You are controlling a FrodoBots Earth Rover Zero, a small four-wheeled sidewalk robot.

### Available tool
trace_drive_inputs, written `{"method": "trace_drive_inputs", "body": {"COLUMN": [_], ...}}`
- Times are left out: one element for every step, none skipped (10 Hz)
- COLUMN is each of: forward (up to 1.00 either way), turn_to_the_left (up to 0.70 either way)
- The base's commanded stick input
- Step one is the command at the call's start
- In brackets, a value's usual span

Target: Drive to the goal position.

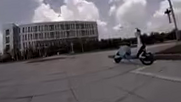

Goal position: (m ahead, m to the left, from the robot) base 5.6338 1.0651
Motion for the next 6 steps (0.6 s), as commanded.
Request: {"method": "trace_drive_inputs", "body": {"forward": [0.70, 0.70, 0.70, 0.70, 0.70, 0.70], "turn_to_the_left": [0.05, 0.05, 0.05, 0.05, 0.05, 0.05]}}
